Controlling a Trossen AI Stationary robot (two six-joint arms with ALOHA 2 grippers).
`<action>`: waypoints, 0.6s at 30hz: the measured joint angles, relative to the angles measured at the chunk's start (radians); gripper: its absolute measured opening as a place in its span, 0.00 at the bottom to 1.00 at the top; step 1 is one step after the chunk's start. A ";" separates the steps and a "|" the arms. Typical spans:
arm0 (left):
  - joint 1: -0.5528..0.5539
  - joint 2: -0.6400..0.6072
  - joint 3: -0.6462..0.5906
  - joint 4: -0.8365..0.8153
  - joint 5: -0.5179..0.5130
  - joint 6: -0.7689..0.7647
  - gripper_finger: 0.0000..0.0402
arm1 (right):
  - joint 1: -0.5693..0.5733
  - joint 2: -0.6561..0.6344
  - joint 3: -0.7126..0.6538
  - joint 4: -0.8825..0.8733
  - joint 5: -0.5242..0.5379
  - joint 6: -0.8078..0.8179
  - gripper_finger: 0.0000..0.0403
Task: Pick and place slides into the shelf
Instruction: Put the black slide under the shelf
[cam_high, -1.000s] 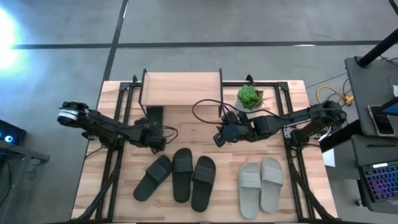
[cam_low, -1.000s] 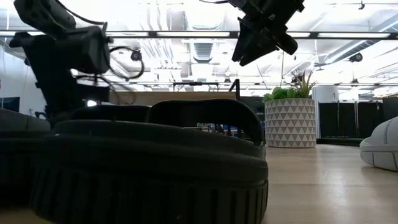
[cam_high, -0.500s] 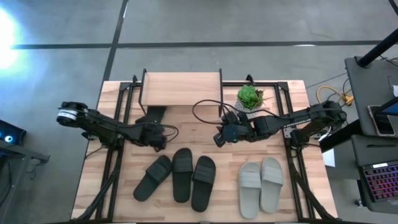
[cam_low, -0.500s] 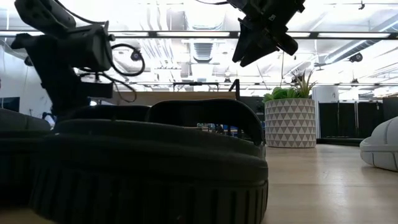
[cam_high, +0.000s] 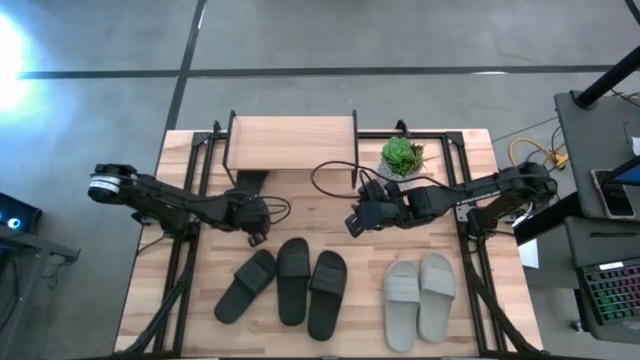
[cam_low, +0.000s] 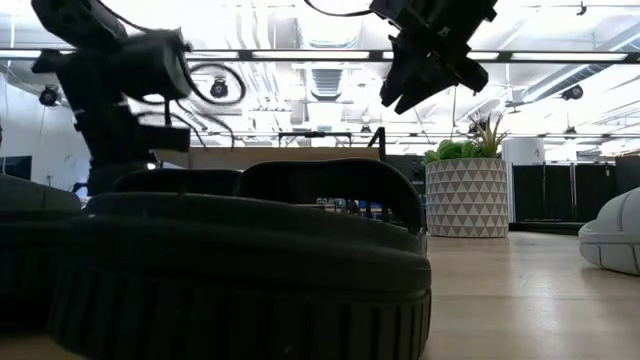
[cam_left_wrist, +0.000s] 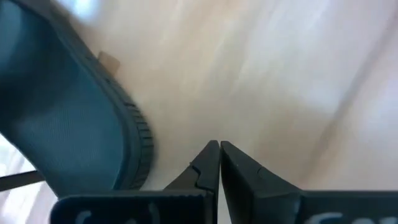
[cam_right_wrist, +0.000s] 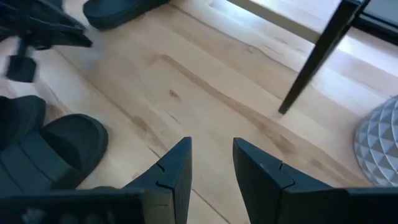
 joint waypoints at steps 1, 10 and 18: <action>-0.008 -0.016 -0.002 0.002 -0.009 0.003 0.00 | 0.000 0.000 0.000 -0.002 0.000 0.006 0.27; -0.002 -0.043 -0.076 0.011 -0.032 0.155 0.00 | 0.000 0.000 0.002 -0.004 0.001 0.017 0.27; 0.005 -0.040 -0.154 0.095 -0.111 0.173 0.00 | 0.000 0.000 0.003 -0.004 0.006 0.027 0.27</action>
